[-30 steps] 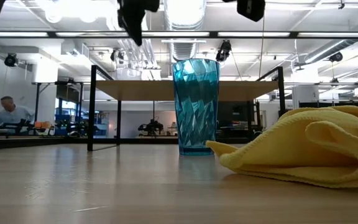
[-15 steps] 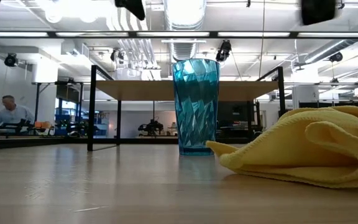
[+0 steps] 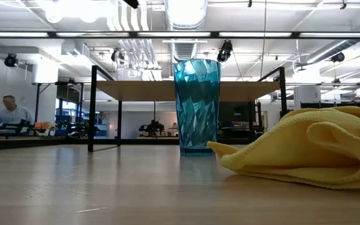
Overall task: Stack small to large cups/mugs on shelf
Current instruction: Put the yellow mug on the shelf
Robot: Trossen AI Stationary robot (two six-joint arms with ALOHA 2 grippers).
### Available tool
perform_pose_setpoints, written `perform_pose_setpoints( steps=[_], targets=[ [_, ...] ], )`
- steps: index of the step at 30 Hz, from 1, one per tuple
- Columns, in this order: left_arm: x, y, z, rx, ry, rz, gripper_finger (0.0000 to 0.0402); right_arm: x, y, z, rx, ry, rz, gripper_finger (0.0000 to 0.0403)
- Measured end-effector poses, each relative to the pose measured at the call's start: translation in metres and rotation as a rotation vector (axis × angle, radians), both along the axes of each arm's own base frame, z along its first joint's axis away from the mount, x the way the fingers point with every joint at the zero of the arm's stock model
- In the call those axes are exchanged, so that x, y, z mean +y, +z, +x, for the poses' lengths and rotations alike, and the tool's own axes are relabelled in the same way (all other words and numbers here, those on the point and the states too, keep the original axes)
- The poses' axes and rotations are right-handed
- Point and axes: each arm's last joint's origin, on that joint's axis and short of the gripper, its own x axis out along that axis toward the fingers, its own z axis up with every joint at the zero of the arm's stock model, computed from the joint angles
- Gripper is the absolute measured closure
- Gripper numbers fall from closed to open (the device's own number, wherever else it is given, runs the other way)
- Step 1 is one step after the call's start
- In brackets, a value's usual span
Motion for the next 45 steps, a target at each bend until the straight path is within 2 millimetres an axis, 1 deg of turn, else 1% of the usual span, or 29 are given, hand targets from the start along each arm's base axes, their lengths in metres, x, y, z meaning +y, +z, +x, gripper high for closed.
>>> perform_pose_setpoints(
  steps=[2,7,13,20,29,42,45],
  targets=[
    [0.000,0.000,-0.001,-0.001,0.000,0.001,0.0343,0.009,-0.011,0.000,0.077,-0.059,-0.015,0.0310],
    [-0.002,0.002,-0.004,0.010,-0.036,0.032,0.0343,0.026,-0.031,-0.001,0.206,-0.162,-0.057,0.0310],
    [-0.002,0.002,-0.005,0.034,-0.079,0.066,0.0343,0.044,-0.051,0.004,0.312,-0.280,-0.100,0.0309],
    [-0.002,0.002,-0.005,0.042,-0.092,0.075,0.0343,0.059,-0.072,0.010,0.454,-0.279,-0.083,0.0309],
    [-0.002,0.002,-0.005,0.057,-0.114,0.092,0.0343,0.064,-0.095,0.016,0.509,-0.289,-0.143,0.0309],
    [-0.002,0.002,-0.005,0.059,-0.114,0.091,0.0343,0.059,-0.107,0.010,0.537,-0.285,-0.179,0.0309],
    [-0.002,0.002,-0.005,0.058,-0.114,0.091,0.0343,0.059,-0.107,0.011,0.506,-0.255,-0.185,0.0314]
  ],
)
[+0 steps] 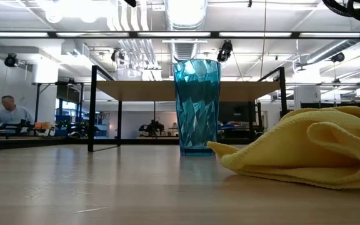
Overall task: Stack small to large cups/mugs on shelf
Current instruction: Put the yellow mug on the shelf
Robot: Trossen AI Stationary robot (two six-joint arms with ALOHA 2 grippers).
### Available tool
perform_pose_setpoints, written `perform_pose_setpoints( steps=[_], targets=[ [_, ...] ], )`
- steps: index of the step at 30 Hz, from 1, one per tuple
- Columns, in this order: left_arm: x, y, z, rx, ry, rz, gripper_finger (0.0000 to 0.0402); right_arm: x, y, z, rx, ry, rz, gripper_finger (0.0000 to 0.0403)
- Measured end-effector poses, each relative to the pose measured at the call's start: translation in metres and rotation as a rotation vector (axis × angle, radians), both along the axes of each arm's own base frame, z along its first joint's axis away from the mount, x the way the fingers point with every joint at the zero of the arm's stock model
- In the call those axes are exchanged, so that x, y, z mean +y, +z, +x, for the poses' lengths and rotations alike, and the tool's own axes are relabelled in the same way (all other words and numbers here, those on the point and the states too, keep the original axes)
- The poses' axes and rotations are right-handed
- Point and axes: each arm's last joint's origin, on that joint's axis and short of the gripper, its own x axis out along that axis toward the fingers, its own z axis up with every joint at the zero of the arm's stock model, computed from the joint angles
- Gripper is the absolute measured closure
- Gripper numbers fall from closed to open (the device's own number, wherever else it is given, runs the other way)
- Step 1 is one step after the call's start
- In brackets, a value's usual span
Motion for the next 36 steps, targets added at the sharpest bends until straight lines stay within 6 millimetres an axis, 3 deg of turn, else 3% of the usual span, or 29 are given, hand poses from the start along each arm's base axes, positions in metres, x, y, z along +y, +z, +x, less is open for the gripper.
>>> perform_pose_setpoints(
  steps=[10,17,25,31,36],
  targets=[
    [0.000,0.000,0.000,-0.001,0.000,0.000,0.0343,-0.001,-0.002,0.003,-0.084,0.083,-0.023,0.0386],
    [0.000,0.000,0.000,-0.002,0.000,0.000,0.0343,-0.001,0.006,0.004,-0.139,0.185,0.014,0.0393],
    [0.000,0.000,0.000,-0.003,0.001,0.000,0.0343,-0.012,0.063,0.009,-0.396,0.345,0.009,0.0393],
    [0.000,0.000,0.000,-0.003,0.001,0.000,0.0343,-0.033,0.119,0.023,-0.740,0.630,-0.231,0.0394],
    [0.000,-0.001,0.001,-0.010,0.019,-0.015,0.0343,-0.065,0.170,0.042,-0.896,0.828,-0.448,0.0394]
  ],
)
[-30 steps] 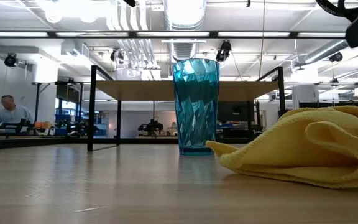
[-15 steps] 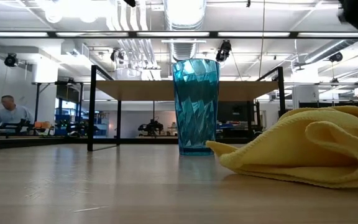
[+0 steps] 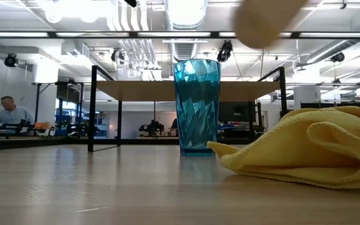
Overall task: Stack small to large cups/mugs on shelf
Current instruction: Put the yellow mug on the shelf
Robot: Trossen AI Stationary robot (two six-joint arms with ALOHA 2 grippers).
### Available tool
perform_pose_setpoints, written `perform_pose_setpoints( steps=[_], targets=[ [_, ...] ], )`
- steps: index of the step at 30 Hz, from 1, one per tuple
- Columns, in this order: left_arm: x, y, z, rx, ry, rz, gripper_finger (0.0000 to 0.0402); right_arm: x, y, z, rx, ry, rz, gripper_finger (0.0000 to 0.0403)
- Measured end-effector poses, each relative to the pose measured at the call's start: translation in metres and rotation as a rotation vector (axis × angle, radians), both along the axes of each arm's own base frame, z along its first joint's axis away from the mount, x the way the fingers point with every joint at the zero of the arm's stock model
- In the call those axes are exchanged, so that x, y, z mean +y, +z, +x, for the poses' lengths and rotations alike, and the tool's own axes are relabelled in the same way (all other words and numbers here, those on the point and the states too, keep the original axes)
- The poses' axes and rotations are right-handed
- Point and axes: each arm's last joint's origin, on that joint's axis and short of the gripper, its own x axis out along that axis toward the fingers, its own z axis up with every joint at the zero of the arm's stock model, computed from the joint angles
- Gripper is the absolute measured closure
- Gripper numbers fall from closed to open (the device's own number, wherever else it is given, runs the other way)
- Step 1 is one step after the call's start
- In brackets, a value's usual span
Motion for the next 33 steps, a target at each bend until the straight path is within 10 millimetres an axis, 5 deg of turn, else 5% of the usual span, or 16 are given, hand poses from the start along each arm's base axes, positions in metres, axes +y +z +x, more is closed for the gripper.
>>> perform_pose_setpoints(
  steps=[4,10,17,33],
  targets=[
    [0.000,-0.002,0.001,-0.014,0.039,-0.033,0.0343,-0.030,0.025,0.012,-0.016,0.069,-0.137,0.0394],
    [0.002,-0.009,0.005,0.016,0.041,-0.046,0.0343,-0.072,0.032,0.022,0.146,0.108,-0.238,0.0394],
    [0.005,-0.024,0.013,0.074,0.041,-0.067,0.0343,-0.102,0.049,0.042,0.090,0.296,-0.350,0.0394],
    [0.004,-0.027,0.014,0.081,0.029,-0.079,0.0343,-0.164,0.013,0.084,0.188,0.620,-0.394,0.0394]
  ],
)
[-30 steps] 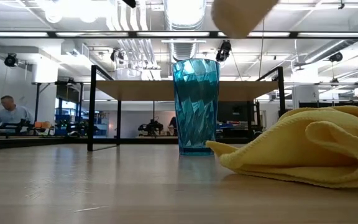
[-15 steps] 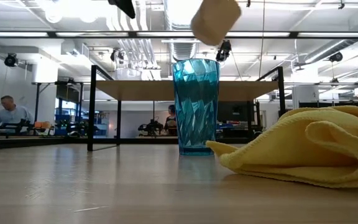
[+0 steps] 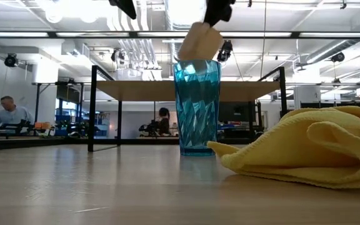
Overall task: Stack small to large cups/mugs on shelf
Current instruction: Put the yellow mug on the shelf
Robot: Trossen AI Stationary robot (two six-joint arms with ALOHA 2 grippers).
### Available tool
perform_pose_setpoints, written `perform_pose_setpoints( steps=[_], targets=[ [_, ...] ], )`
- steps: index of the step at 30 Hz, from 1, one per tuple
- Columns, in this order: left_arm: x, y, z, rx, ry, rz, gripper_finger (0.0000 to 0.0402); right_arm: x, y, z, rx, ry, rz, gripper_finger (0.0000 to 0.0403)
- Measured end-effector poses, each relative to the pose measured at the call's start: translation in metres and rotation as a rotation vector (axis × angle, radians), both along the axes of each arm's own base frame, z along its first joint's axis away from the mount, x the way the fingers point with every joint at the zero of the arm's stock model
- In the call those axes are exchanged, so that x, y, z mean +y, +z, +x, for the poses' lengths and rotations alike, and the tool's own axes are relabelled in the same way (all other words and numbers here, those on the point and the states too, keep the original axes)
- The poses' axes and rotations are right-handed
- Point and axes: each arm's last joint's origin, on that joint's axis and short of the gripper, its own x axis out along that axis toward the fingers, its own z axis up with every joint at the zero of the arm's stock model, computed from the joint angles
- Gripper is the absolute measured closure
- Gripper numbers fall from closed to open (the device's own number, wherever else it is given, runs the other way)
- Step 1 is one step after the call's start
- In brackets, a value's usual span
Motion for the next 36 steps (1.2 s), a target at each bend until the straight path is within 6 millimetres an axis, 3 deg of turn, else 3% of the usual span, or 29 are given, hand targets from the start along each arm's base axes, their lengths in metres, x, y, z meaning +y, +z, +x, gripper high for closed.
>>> perform_pose_setpoints(
  steps=[5,14,30,36],
  targets=[
    [0.000,0.000,0.000,-0.001,0.000,0.000,0.0343,-0.008,-0.017,0.017,0.014,0.085,0.056,0.0394],
    [0.000,0.000,0.000,-0.001,0.000,0.001,0.0343,-0.016,-0.035,0.032,0.054,0.061,0.061,0.0390],
    [0.000,0.000,0.000,-0.003,0.001,0.003,0.0343,-0.019,-0.006,0.031,-0.034,0.015,-0.024,0.0318],
    [0.000,0.000,0.000,-0.003,0.001,0.003,0.0343,-0.013,-0.005,0.018,0.055,-0.069,0.042,0.0306]
  ],
)
